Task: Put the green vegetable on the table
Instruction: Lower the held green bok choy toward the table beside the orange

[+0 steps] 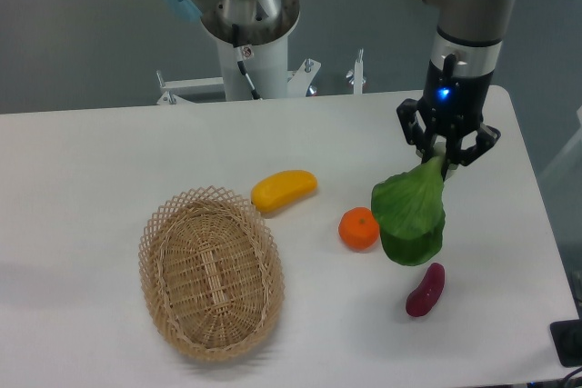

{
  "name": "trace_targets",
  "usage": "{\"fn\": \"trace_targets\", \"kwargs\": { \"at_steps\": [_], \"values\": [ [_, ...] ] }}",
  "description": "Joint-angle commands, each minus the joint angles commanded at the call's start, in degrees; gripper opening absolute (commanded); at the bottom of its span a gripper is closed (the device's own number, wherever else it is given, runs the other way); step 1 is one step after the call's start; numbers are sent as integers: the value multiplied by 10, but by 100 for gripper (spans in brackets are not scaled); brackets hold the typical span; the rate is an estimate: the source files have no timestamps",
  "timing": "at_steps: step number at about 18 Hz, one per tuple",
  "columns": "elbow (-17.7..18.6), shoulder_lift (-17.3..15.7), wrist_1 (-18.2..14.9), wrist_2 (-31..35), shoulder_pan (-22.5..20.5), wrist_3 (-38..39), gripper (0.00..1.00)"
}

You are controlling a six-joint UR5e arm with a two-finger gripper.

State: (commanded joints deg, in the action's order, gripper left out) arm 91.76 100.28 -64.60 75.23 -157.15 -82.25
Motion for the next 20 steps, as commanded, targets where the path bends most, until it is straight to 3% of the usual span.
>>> {"fn": "trace_targets", "kwargs": {
  "at_steps": [5,12,17,20],
  "values": [
    [41,-6,7,0,-7,-77,23],
    [73,-3,7,0,-56,-217,22],
    [92,29,18,6,-96,-337,22],
    [97,63,47,9,-109,-393,22]
  ]
}}
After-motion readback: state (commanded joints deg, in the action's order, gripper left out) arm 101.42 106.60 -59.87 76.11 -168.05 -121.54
